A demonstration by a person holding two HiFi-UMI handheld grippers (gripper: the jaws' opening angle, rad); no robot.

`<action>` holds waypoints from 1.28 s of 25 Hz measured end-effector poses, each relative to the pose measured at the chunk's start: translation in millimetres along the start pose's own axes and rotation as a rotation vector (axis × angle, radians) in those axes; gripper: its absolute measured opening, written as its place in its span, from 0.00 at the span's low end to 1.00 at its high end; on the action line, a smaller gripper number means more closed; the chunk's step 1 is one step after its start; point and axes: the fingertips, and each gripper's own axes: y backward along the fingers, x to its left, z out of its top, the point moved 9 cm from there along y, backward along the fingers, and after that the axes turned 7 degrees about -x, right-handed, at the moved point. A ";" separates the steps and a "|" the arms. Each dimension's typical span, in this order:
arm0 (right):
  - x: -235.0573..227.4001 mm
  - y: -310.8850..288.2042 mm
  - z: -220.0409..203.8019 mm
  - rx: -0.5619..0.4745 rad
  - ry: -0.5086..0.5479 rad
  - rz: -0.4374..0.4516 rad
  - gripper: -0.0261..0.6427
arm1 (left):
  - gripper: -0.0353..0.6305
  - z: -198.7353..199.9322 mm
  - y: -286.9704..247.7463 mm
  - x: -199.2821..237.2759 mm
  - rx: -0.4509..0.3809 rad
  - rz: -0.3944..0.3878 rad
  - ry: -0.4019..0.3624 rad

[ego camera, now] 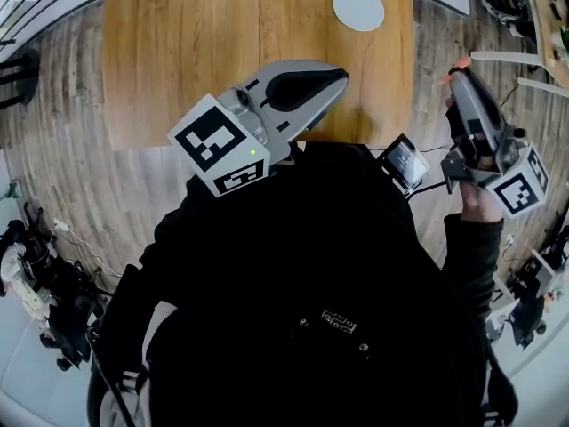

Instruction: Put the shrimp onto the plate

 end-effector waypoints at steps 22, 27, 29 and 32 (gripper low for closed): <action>-85.4 4.1 -15.8 0.100 -0.096 0.066 0.14 | 0.06 -2.3 -7.7 17.0 -0.005 0.231 -0.024; -142.2 12.0 -27.2 0.122 -0.053 0.007 0.14 | 0.06 -22.4 9.1 29.8 0.030 0.330 0.000; -158.6 8.3 -27.5 0.134 -0.044 0.000 0.14 | 0.06 -22.4 13.9 30.6 0.038 0.362 0.001; -168.7 -5.4 -19.1 0.150 -0.013 0.019 0.14 | 0.06 -16.6 17.3 25.7 0.033 0.395 0.004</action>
